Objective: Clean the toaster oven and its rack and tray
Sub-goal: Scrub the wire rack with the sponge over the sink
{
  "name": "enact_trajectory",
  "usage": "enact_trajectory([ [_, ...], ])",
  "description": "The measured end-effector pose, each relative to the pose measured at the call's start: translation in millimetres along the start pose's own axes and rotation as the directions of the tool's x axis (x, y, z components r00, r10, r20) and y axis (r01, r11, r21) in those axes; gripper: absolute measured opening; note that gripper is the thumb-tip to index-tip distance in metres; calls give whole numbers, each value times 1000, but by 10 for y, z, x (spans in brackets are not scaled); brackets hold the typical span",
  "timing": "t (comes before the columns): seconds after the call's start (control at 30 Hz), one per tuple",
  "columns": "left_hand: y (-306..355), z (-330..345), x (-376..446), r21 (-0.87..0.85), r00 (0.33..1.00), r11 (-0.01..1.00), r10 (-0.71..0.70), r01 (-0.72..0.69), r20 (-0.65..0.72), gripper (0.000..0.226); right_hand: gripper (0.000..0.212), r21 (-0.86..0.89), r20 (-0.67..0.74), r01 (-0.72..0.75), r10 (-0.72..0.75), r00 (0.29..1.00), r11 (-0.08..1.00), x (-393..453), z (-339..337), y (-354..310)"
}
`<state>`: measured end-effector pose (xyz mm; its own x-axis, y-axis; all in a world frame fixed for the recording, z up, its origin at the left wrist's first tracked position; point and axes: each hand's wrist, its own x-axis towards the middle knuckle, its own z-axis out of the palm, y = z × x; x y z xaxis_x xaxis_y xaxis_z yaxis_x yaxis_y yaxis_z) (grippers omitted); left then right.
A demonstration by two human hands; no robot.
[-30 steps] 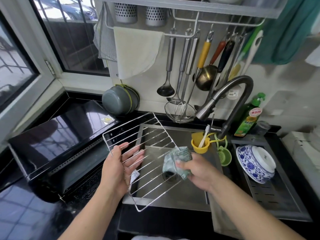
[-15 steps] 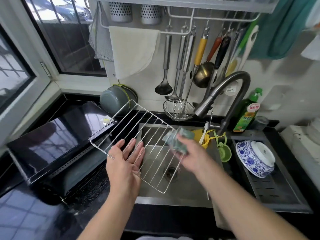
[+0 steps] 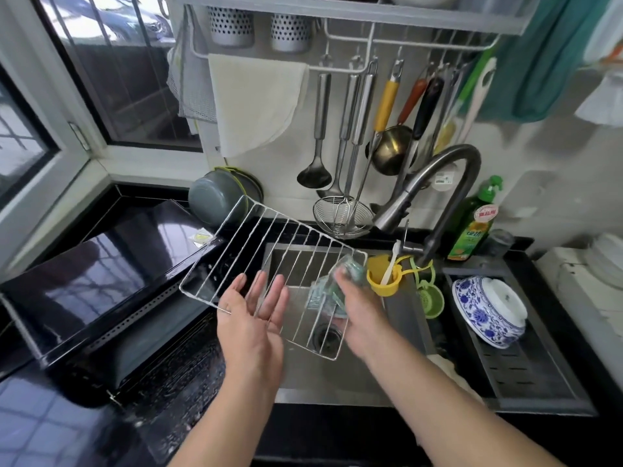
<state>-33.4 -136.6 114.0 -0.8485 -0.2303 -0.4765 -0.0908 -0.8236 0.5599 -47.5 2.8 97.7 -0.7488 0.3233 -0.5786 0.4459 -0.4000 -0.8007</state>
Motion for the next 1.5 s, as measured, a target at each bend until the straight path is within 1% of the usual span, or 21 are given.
enact_trajectory([
  [0.13,103,-56,126,-44,999,999,-19,17,-51,37,28,-17,343,-152,149,927,988,-475,-87,423],
  [0.17,112,-93,103,-25,999,999,-36,35,-40,37,28,-11,337,-133,129,933,991,-454,-115,365],
  [0.27,46,-209,-14,75,996,994,-80,82,-29,34,27,104,135,-33,18,991,994,-6,-223,-167],
  [0.37,-51,-213,-68,30,995,994,-104,104,-12,36,28,92,5,32,-33,999,995,165,-236,-462],
  [0.57,-7,-151,238,-86,994,993,-90,84,-58,37,20,-34,242,-151,155,958,988,-511,12,475],
  [0.67,-6,-388,253,44,980,980,-196,195,30,31,22,-66,186,-45,57,981,997,-173,-187,118],
  [0.73,57,-561,287,106,985,979,-172,172,-9,37,24,-235,214,63,-12,977,970,84,-424,-307],
  [0.8,200,-677,379,198,994,979,-16,37,-104,45,20,-528,267,159,-15,964,834,260,-678,-627],
  [0.83,273,-696,425,375,987,924,123,-76,-104,47,17,-647,290,196,0,957,737,309,-771,-744],
  [0.87,324,-705,482,609,962,764,273,-212,-8,50,15,-723,318,229,19,948,652,344,-830,-830],
  [0.9,342,-707,541,788,919,511,359,-342,166,53,14,-766,346,257,41,937,590,365,-847,-890],
  [0.93,337,-674,595,861,876,257,338,-438,344,56,16,-785,379,282,67,923,552,379,-840,-937],
  [0.97,327,-614,629,866,859,95,224,-490,461,58,19,-790,412,303,95,906,533,380,-806,-971],
  [1.0,312,-559,652,865,864,23,67,-502,500,58,19,-785,442,323,114,890,528,375,-755,-994],
  [1.03,304,-504,644,878,873,31,-99,-478,478,55,18,-774,461,333,120,879,538,363,-697,-1020],
  [1.1,298,-451,564,908,835,267,-370,-324,407,45,15,-713,472,320,90,877,624,362,-611,-1074],
  [1.13,291,-459,518,896,814,388,-434,-218,386,42,16,-658,468,302,59,882,690,373,-581,-1099],
  [1.23,236,-501,373,798,825,600,-421,-59,378,38,22,-391,407,226,-53,912,892,415,-495,-1045],
  [1.33,115,-515,297,716,875,697,-331,-26,354,33,25,-112,286,176,-138,948,978,345,-364,-723],
  [1.4,71,-562,261,702,898,712,-302,-10,320,33,27,-102,250,173,-143,958,980,216,-340,-485],
  [1.5,46,-700,213,663,921,747,-292,52,257,34,25,-298,353,136,-23,935,945,16,-437,-217],
])
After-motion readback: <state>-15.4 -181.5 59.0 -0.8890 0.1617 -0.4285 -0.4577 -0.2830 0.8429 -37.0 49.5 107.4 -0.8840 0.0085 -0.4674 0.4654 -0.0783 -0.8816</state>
